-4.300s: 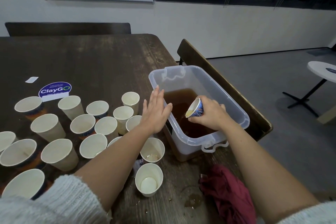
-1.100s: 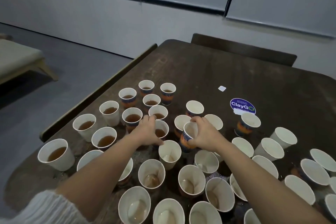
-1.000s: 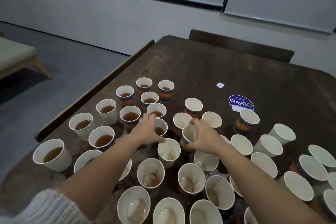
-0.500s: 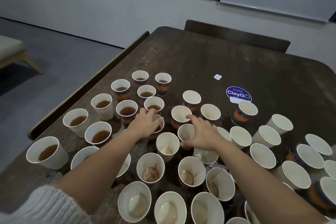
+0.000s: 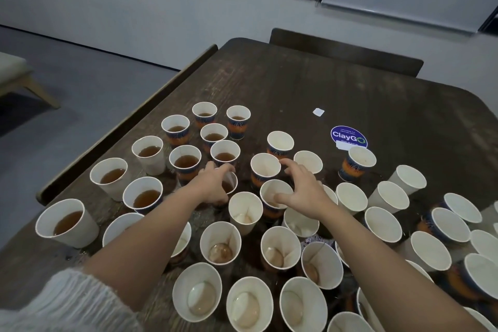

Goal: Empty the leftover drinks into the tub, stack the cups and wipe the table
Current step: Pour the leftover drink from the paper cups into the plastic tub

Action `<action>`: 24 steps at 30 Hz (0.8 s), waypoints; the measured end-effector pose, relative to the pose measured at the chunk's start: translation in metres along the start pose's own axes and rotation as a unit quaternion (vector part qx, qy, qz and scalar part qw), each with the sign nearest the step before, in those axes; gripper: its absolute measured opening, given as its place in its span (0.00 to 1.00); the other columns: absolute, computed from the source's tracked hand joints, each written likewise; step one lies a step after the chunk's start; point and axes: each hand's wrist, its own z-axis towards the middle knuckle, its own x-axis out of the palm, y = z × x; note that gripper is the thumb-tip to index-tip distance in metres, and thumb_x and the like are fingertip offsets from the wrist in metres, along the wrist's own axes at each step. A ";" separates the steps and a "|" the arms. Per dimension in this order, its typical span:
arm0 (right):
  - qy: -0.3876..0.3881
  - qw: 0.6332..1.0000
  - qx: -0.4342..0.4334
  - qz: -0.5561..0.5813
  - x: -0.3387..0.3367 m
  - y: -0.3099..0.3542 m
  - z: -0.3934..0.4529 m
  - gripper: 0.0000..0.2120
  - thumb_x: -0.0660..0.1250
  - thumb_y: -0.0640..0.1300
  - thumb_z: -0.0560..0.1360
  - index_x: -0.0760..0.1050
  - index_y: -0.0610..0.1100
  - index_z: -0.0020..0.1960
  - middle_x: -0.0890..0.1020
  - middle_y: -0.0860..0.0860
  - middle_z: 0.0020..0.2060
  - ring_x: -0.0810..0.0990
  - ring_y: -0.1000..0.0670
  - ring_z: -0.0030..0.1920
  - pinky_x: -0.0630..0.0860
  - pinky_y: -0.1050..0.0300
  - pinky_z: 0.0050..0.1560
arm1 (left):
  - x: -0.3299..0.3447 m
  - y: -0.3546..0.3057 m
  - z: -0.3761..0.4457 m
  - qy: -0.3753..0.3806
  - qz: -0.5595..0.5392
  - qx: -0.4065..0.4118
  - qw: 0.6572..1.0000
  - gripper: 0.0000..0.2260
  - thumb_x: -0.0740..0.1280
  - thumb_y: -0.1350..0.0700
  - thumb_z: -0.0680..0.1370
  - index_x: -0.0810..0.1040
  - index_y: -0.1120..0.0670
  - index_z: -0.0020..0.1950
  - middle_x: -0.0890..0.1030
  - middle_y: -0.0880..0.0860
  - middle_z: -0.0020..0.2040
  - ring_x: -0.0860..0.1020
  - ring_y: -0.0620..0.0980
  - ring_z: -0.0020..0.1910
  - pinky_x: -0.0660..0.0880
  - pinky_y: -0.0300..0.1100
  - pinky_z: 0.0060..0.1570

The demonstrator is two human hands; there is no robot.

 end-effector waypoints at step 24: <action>-0.005 0.953 -0.116 0.281 -0.087 -0.012 -0.063 0.31 0.78 0.52 0.68 0.66 0.54 0.66 0.78 0.59 0.57 0.77 0.60 0.56 0.75 0.66 0.54 | -0.073 -0.208 -0.100 -0.042 -0.018 0.144 0.989 0.32 0.77 0.56 0.68 0.67 0.42 0.66 0.67 0.53 0.60 0.75 0.53 0.52 0.80 0.44 0.44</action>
